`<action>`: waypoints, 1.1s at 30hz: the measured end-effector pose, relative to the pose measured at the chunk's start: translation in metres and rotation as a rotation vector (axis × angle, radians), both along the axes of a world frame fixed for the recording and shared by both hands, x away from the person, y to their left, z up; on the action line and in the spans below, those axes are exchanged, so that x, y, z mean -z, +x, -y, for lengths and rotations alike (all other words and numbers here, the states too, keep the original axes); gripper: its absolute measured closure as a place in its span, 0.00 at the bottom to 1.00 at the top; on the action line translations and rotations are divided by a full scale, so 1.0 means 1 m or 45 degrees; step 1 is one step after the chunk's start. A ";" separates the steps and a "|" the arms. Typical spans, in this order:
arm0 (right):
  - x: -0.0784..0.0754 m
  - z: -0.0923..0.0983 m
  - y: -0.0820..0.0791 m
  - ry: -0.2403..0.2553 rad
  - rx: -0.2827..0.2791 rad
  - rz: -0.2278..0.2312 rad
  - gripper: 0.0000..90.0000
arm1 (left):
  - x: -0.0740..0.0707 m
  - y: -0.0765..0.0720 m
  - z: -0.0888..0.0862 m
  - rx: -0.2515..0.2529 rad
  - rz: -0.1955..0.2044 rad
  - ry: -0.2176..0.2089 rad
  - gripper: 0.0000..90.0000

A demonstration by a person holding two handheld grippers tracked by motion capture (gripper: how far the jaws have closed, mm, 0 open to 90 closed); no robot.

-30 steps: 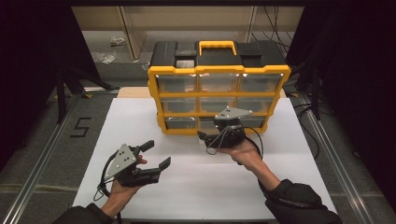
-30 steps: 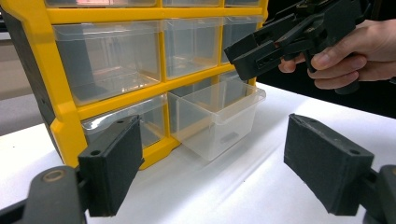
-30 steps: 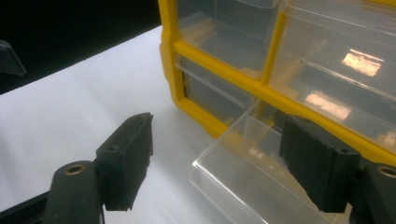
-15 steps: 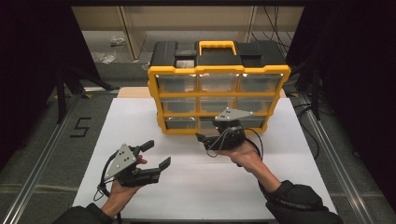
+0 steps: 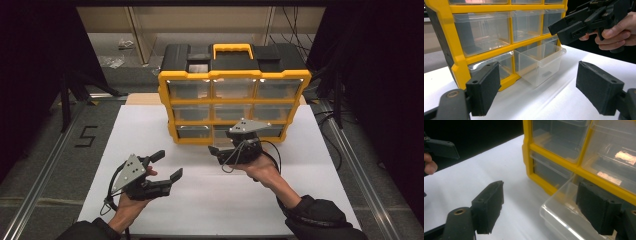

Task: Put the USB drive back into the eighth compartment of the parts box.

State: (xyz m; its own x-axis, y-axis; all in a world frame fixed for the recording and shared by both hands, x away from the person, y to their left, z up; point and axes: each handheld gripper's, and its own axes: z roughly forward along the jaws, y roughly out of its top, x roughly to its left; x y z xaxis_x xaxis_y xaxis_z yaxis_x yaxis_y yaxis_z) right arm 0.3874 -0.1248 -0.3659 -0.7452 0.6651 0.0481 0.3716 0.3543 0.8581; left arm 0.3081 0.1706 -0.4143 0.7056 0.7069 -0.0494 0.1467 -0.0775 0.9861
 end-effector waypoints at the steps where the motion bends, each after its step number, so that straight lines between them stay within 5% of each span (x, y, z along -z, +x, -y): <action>1: 0.001 0.000 -0.001 -0.006 -0.003 0.001 0.26 | 0.000 0.000 0.000 0.000 0.000 0.000 0.21; 33: 0.010 0.004 -0.017 0.037 -0.056 0.060 0.26 | 0.000 0.000 0.000 0.000 -0.001 -0.002 0.21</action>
State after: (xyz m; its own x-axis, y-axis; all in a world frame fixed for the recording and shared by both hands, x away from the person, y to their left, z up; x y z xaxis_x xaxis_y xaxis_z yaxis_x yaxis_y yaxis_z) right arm 0.3706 -0.1291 -0.3762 -0.7757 0.6303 0.0311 0.3151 0.3442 0.8844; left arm 0.3082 0.1706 -0.4142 0.7057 0.7067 -0.0508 0.1472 -0.0761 0.9862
